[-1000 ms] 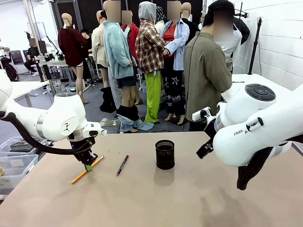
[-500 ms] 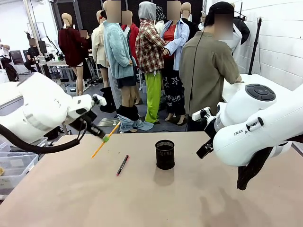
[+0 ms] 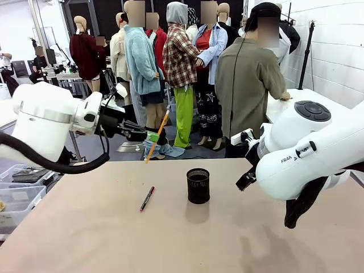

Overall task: Place the pens into the pen holder.
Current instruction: Pick up a writing instrument from the table and place it into the Pen holder.

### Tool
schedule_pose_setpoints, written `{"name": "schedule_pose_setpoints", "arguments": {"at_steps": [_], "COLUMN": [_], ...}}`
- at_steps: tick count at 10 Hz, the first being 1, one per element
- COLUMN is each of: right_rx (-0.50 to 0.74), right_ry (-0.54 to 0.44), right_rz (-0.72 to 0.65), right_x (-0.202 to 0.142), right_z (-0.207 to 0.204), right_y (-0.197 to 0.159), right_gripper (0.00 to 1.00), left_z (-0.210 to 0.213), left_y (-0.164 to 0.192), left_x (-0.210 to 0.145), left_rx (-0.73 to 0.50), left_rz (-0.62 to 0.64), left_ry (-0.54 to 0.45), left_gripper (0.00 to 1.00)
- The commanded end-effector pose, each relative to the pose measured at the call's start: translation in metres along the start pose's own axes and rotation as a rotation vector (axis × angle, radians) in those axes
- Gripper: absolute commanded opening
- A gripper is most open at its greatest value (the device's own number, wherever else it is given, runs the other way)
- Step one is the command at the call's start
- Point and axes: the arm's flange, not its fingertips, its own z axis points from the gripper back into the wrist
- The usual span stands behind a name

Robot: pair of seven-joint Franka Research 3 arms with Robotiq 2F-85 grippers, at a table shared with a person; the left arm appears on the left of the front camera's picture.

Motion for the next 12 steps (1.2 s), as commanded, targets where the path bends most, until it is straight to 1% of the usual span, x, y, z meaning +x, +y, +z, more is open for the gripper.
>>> {"name": "schedule_pose_setpoints", "arguments": {"at_steps": [1,2,3,4,5,6,7,8,9,12], "right_rx": [0.001,0.001,0.001,0.001,0.001,0.001,0.001,0.001,0.001,0.001], "right_ry": [0.000,0.000,0.000,0.000,0.000,0.000,0.000,0.000,0.000,0.000], "right_rz": [0.000,0.000,0.000,0.000,0.000,0.000,0.000,0.000,0.000,0.000], "right_x": [0.000,0.000,0.000,0.000,0.000,0.000,0.000,0.000,0.000,0.000], "right_z": [0.000,0.000,0.000,0.000,0.000,0.000,0.000,0.000,0.000,0.000], "right_y": [0.000,0.000,0.000,0.000,0.000,0.000,0.000,0.000,0.000,0.000], "right_gripper": [1.00,1.00,1.00,1.00,1.00,1.00,1.00,1.00,1.00,1.00], "left_z": [-0.044,-0.063,-0.083,-0.042,-0.042,-0.074,-0.087,-0.098,-0.110,-0.145], "left_y": [0.018,0.015,0.013,0.008,0.008,0.007,0.009,0.013,0.016,0.039], "left_x": [-0.003,0.008,0.017,0.006,0.006,0.011,0.009,0.006,0.003,-0.019], "left_rx": [-0.086,-0.120,-0.166,-0.090,-0.090,-0.142,-0.249,-0.310,-0.319,-0.279], "left_rz": [-0.011,-0.017,0.018,-0.011,-0.011,-0.004,-0.016,-0.013,-0.042,-0.028], "left_ry": [-0.115,-0.156,-0.116,-0.116,-0.116,-0.126,-0.190,-0.232,-0.263,-0.215], "left_gripper": [0.00,0.00,0.00,0.00,0.00,0.00,0.00,0.00,0.00,0.00]}}
